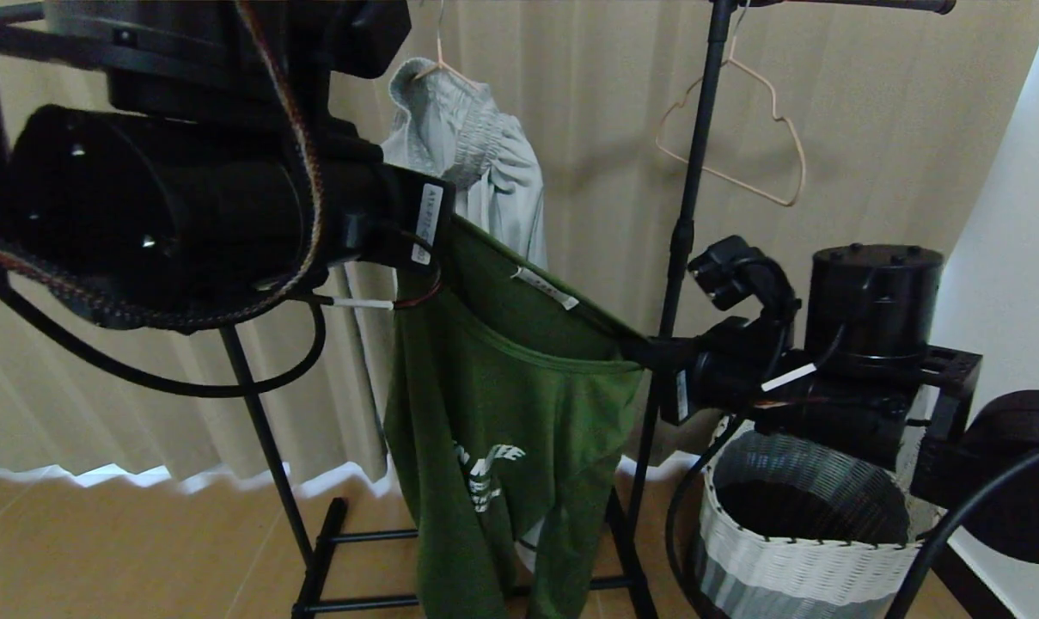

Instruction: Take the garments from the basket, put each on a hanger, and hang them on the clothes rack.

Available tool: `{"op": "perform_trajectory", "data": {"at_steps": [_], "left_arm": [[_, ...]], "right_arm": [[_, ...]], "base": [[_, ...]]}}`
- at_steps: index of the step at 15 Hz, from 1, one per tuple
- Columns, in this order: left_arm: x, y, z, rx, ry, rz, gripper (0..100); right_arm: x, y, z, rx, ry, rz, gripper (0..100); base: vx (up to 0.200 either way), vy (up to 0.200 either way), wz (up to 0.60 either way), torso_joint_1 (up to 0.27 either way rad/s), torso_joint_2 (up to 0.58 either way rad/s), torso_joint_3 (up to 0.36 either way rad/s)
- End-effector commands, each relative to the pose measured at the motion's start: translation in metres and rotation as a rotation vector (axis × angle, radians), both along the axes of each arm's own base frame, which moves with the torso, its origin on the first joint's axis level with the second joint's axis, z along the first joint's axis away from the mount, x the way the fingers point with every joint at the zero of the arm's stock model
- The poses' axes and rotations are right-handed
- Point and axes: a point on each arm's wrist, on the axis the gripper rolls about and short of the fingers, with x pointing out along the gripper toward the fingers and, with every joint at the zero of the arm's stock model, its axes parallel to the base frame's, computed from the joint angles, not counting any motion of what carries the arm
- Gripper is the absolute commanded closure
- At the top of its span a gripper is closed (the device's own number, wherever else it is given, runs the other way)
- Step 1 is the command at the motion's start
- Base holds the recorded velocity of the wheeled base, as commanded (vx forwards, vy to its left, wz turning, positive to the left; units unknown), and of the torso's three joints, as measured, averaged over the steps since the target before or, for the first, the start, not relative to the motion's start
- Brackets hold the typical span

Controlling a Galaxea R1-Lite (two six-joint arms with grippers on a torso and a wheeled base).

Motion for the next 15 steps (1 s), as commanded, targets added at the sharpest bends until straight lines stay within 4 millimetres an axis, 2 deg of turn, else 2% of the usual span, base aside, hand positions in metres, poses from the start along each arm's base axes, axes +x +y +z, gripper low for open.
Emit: {"op": "perform_trajectory", "data": {"at_steps": [1,2,3,4,6,8,9,11,15], "left_arm": [[-0.012,0.020,0.000,-0.006,0.003,-0.006,100],[-0.018,0.026,-0.002,-0.015,0.015,-0.053,100],[-0.034,0.041,0.003,-0.062,0.023,-0.197,100],[-0.039,0.050,0.008,-0.086,0.017,-0.264,100],[-0.046,0.062,0.017,-0.099,-0.014,-0.370,100],[-0.054,0.067,0.018,-0.068,-0.042,-0.454,100],[-0.054,0.067,0.018,-0.068,-0.042,-0.454,100],[-0.051,0.070,0.009,0.004,-0.129,-0.473,100],[-0.045,0.070,-0.007,0.036,-0.178,-0.462,100]], "right_arm": [[-0.012,-0.021,0.031,0.054,-0.088,-0.036,100],[-0.015,-0.026,0.040,0.071,-0.117,-0.044,100],[-0.022,-0.037,0.056,0.100,-0.164,-0.059,100],[-0.026,-0.042,0.064,0.114,-0.191,-0.068,100],[-0.027,-0.051,0.084,0.145,-0.253,-0.095,100],[-0.026,-0.052,0.100,0.172,-0.301,-0.100,100],[-0.026,-0.052,0.100,0.172,-0.301,-0.100,100],[-0.028,-0.053,0.114,0.196,-0.344,-0.092,100],[-0.029,-0.053,0.115,0.200,-0.351,-0.091,100]], "base": [[0.000,0.000,0.00,0.000,0.00,0.000],[0.000,0.000,0.00,0.000,0.00,0.000],[0.000,0.000,0.00,0.000,0.00,0.000],[0.000,0.000,0.00,0.000,0.00,0.000],[0.000,0.000,0.00,0.000,0.00,0.000],[0.000,0.000,0.00,0.000,0.00,0.000],[0.000,0.000,0.00,0.000,0.00,0.000],[0.000,0.000,0.00,0.000,0.00,0.000],[0.000,0.000,0.00,0.000,0.00,0.000]]}}
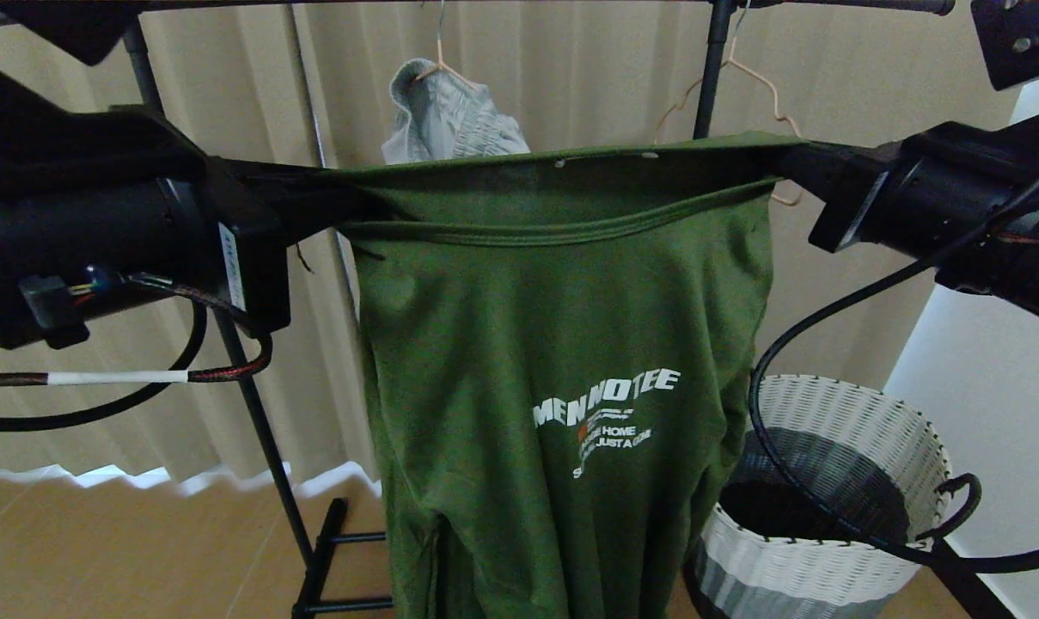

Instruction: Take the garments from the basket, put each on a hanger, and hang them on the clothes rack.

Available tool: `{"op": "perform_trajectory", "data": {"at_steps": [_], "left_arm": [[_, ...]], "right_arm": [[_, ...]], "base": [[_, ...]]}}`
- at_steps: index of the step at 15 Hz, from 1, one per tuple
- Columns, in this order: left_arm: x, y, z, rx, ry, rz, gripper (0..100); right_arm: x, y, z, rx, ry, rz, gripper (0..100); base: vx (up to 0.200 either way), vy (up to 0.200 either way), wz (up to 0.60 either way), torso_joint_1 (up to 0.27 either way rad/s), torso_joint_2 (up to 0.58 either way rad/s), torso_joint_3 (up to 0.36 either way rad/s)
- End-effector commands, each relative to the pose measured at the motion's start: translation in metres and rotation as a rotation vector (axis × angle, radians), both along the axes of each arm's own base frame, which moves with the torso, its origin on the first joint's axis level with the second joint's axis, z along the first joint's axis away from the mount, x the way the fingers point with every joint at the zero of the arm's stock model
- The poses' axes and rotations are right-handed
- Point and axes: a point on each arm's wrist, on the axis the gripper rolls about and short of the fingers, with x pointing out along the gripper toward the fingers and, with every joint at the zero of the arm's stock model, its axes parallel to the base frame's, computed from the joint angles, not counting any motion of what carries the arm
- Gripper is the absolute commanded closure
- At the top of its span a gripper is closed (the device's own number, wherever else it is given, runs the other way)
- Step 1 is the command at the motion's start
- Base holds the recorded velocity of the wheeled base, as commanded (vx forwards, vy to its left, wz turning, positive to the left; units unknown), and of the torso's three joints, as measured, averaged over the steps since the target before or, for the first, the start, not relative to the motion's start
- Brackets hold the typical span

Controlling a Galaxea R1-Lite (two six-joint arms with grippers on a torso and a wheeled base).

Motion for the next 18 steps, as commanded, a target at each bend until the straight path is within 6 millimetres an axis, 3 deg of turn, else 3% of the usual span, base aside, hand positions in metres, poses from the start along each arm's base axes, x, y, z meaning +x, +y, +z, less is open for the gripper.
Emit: {"op": "perform_trajectory", "data": {"at_steps": [1,5,9,10,14,18], "left_arm": [[0.001,0.001,-0.006,0.006,0.005,0.007,100],[0.004,-0.002,-0.002,-0.011,-0.023,0.031,100],[0.027,-0.023,0.001,-0.059,-0.070,0.105,100],[0.040,-0.032,0.001,-0.082,-0.088,0.131,100],[0.058,-0.046,-0.003,-0.128,-0.067,0.143,100],[0.062,-0.052,-0.008,-0.146,-0.034,0.137,100]], "right_arm": [[-0.001,-0.001,0.002,0.002,-0.005,-0.001,100],[-0.011,-0.005,0.004,0.004,-0.013,0.000,100],[-0.047,-0.020,0.017,-0.004,0.011,0.015,100],[-0.069,-0.024,0.019,-0.015,0.024,0.085,100],[-0.112,-0.029,0.003,-0.047,0.070,0.243,100],[-0.117,-0.025,-0.009,-0.064,0.097,0.287,100]], "base": [[0.000,0.000,0.00,0.000,0.00,0.000],[0.000,0.000,0.00,0.000,0.00,0.000],[0.000,0.000,0.00,0.000,0.00,0.000],[0.000,0.000,0.00,0.000,0.00,0.000],[0.000,0.000,0.00,0.000,0.00,0.000],[0.000,0.000,0.00,0.000,0.00,0.000]]}}
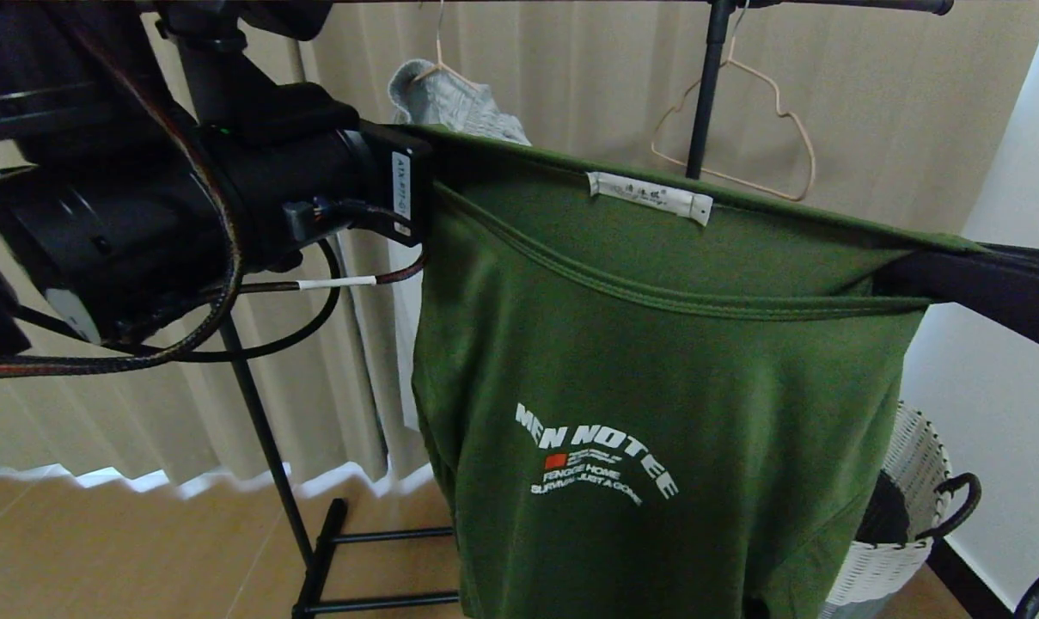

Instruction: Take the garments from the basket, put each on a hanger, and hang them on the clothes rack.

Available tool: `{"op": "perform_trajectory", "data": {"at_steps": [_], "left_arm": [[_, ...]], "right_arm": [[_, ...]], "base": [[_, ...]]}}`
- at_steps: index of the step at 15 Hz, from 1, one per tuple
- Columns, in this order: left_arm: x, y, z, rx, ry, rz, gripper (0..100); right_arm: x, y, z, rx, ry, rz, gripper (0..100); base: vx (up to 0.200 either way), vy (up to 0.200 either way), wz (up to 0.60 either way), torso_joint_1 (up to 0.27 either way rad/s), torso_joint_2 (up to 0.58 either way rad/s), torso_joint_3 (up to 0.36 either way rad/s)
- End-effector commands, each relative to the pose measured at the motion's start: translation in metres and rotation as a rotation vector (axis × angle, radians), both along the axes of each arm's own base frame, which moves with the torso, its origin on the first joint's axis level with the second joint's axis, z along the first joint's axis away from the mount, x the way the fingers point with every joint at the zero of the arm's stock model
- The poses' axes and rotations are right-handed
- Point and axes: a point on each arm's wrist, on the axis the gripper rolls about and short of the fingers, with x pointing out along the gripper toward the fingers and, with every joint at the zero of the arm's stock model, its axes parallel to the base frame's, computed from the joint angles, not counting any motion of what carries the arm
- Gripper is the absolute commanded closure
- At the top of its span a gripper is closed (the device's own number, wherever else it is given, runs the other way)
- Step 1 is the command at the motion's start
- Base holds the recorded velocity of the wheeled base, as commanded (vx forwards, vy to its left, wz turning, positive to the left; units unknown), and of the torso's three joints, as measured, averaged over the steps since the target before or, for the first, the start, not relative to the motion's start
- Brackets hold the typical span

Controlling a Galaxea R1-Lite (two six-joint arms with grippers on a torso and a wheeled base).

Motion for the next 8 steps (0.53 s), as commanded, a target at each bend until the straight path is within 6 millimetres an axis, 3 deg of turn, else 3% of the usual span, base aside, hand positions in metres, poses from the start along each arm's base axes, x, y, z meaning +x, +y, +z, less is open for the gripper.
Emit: {"op": "perform_trajectory", "data": {"at_steps": [1,4,7,8], "left_arm": [[0.005,-0.004,-0.007,0.015,0.019,0.000,100],[0.002,-0.002,-0.006,0.014,0.018,0.004,100],[-0.007,0.006,-0.005,0.020,0.026,0.009,100],[-0.019,0.017,-0.005,0.038,0.048,0.011,100]], "right_arm": [[-0.002,0.000,-0.001,0.003,-0.004,0.007,100],[0.001,0.001,-0.002,-0.002,0.000,-0.002,100],[0.017,-0.001,-0.005,-0.020,0.021,-0.071,100],[0.035,-0.004,-0.005,-0.029,0.039,-0.132,100]], "base": [[0.000,0.000,0.00,0.000,0.00,0.000],[0.000,0.000,0.00,0.000,0.00,0.000],[0.000,0.000,0.00,0.000,0.00,0.000],[0.000,0.000,0.00,0.000,0.00,0.000]]}}
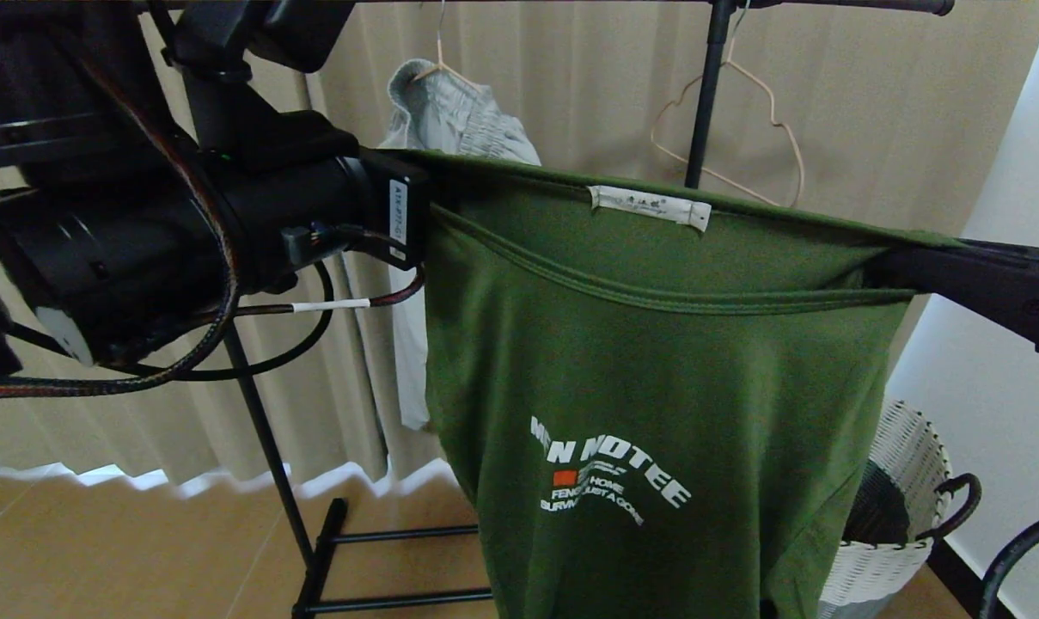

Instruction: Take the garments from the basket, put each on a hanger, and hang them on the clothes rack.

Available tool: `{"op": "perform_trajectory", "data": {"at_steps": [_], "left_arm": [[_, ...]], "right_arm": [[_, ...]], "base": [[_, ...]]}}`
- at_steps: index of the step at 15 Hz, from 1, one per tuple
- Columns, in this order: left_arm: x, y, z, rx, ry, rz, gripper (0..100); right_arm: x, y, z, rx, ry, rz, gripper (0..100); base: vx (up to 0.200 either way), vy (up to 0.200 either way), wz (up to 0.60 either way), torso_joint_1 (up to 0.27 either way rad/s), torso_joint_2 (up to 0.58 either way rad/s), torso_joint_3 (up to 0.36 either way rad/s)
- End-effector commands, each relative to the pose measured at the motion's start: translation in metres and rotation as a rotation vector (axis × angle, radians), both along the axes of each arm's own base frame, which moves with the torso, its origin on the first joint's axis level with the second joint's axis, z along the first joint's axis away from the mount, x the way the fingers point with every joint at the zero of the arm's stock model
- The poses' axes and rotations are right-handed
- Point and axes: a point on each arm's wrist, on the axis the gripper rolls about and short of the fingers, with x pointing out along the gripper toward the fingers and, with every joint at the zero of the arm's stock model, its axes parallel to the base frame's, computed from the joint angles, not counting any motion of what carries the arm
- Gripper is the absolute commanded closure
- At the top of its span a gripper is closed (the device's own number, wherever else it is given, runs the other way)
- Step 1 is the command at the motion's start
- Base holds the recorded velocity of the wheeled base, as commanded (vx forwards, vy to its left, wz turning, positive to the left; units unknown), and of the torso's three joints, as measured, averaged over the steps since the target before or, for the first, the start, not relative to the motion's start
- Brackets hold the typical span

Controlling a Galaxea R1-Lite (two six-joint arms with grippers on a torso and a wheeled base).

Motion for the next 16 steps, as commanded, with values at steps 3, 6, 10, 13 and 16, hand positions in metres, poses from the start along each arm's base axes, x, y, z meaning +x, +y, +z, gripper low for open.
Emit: {"op": "perform_trajectory", "data": {"at_steps": [3,6,10,13,16], "left_arm": [[-0.034,0.032,0.011,0.020,0.036,-0.021,100],[-0.051,0.041,0.010,0.032,0.090,-0.119,100],[-0.080,0.055,0.013,0.038,0.107,-0.397,100],[-0.089,0.046,0.012,0.039,0.107,-0.537,100],[-0.089,0.043,0.012,0.042,0.108,-0.550,100]], "right_arm": [[0.056,0.005,0.000,0.002,0.001,-0.117,100],[0.079,0.016,0.000,0.028,-0.042,-0.117,100],[0.121,0.037,0.003,0.085,-0.154,-0.081,100],[0.125,0.040,0.000,0.080,-0.150,-0.047,100],[0.125,0.041,-0.001,0.079,-0.147,-0.046,100]], "base": [[0.000,0.000,0.00,0.000,0.00,0.000],[0.000,0.000,0.00,0.000,0.00,0.000],[0.000,0.000,0.00,0.000,0.00,0.000],[0.000,0.000,0.00,0.000,0.00,0.000],[0.000,0.000,0.00,0.000,0.00,0.000]]}}
